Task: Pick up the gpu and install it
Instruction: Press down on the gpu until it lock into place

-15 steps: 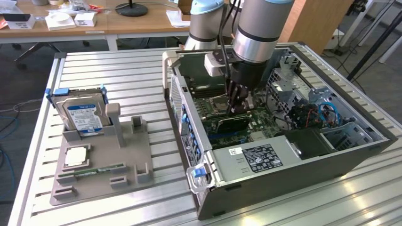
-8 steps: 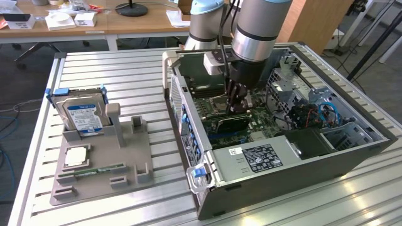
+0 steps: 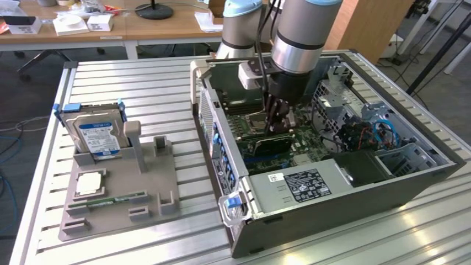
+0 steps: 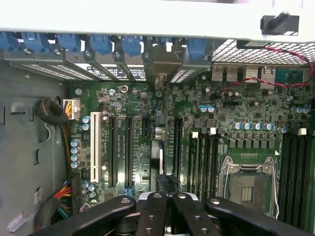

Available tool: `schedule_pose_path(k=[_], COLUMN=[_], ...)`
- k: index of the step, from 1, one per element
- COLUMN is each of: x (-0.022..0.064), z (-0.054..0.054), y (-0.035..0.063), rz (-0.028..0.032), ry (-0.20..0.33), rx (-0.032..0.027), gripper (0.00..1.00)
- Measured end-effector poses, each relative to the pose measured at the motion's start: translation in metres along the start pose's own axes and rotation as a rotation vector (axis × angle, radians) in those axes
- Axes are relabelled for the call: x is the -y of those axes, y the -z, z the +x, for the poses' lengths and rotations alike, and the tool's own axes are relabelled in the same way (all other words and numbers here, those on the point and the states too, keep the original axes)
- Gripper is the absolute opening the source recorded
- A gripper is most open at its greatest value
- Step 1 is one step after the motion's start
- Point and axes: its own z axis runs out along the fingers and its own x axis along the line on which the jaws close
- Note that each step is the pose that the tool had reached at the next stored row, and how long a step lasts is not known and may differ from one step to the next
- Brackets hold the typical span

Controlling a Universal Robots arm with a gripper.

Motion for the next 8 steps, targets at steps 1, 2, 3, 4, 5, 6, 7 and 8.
schedule_pose_path(k=[1, 2, 3, 4, 5, 6, 7, 8], x=[0.0000, 0.0000, 0.0000, 0.0000, 0.0000, 0.0000, 0.0000, 0.0000], z=[0.0000, 0.0000, 0.0000, 0.0000, 0.0000, 0.0000, 0.0000, 0.0000], y=[0.0000, 0.0000, 0.0000, 0.0000, -0.0001, -0.0006, -0.0013, -0.0019], rz=[-0.0001, -0.0001, -0.0001, -0.0001, 0.0000, 0.0001, 0.0001, 0.0001], ry=[0.000, 0.000, 0.000, 0.000, 0.000, 0.000, 0.000, 0.000], rx=[-0.0002, -0.0003, -0.0002, -0.0002, -0.0002, 0.0002, 0.0003, 0.0001], gripper=[0.10, 0.10, 0.10, 0.10, 0.10, 0.10, 0.10, 0.10])
